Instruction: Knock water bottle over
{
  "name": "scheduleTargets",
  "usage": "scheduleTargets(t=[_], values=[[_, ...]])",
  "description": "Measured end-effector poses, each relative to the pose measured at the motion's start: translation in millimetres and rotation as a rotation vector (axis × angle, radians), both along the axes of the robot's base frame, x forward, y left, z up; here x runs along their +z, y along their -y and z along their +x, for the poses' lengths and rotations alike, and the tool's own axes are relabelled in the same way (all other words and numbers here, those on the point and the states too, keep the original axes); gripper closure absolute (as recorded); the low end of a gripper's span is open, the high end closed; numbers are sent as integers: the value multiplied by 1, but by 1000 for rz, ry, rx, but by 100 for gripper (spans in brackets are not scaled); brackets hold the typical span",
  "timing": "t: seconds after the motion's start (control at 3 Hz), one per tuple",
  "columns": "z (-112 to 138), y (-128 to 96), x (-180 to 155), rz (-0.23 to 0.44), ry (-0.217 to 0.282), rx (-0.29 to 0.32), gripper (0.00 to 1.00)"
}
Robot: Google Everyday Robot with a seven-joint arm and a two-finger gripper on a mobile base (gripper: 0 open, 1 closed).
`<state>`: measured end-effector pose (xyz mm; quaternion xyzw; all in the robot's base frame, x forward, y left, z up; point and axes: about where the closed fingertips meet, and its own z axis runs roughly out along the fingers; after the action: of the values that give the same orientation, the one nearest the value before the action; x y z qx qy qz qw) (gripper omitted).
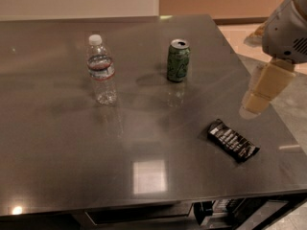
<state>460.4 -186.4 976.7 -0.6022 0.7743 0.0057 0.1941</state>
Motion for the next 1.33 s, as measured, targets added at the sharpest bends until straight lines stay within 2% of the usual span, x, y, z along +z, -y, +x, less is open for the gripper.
scheduleTargets(t=[0.67,1.33], values=[[55,-61,-18,178,-6,33,0],[84,-137,-18,317,-10,126,0]])
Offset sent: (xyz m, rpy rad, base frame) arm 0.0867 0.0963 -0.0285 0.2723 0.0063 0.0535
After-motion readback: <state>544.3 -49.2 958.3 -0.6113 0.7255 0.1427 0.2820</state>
